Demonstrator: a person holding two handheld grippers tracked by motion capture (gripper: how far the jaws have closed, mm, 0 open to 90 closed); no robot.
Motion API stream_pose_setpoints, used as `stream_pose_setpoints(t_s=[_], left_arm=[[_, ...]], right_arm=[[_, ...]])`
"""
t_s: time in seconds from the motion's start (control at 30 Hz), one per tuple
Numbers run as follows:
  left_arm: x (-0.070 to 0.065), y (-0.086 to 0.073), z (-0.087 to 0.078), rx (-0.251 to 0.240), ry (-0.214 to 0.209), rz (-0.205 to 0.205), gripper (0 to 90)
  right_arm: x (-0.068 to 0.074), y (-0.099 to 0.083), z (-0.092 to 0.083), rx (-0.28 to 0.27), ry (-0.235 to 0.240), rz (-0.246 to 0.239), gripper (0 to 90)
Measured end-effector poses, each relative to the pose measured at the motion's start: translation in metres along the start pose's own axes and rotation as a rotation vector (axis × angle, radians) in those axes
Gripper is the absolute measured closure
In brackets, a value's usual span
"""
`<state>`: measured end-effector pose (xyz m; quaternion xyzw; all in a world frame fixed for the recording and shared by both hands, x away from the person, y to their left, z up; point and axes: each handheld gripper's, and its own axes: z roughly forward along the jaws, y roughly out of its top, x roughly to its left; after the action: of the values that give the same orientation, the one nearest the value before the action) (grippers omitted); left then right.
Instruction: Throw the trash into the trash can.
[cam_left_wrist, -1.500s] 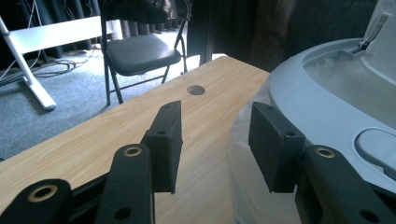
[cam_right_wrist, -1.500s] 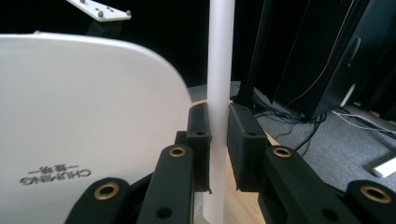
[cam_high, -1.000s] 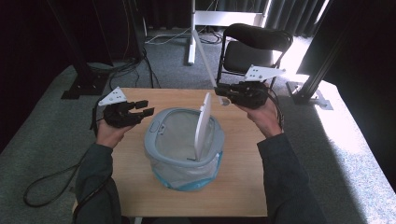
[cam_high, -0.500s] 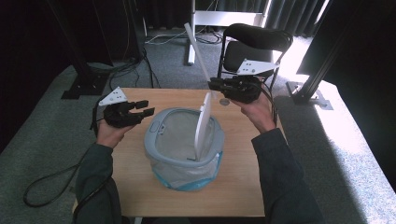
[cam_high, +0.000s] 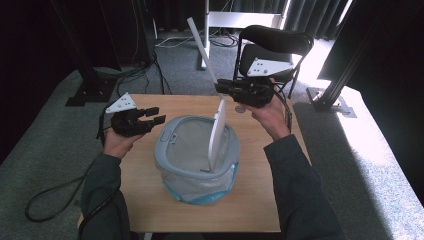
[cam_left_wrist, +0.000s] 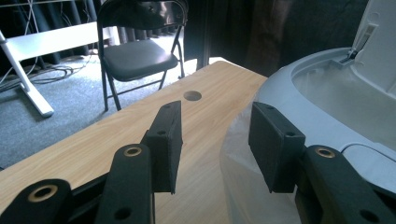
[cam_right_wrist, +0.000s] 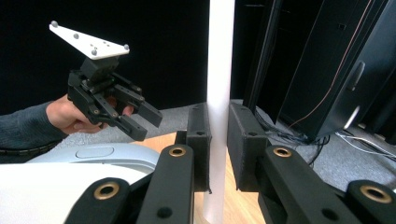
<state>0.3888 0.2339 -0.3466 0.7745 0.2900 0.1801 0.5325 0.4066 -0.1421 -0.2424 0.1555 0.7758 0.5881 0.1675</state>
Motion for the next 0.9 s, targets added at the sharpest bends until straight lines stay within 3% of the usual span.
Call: stream_pose_setpoints(t_s=[0.9], left_arm=[[-0.001, -0.001, 0.000, 0.000, -0.002, -0.004, 54.6]], right_arm=[[0.024, 0.009, -0.001, -0.054, 0.111, -0.017, 79.1]])
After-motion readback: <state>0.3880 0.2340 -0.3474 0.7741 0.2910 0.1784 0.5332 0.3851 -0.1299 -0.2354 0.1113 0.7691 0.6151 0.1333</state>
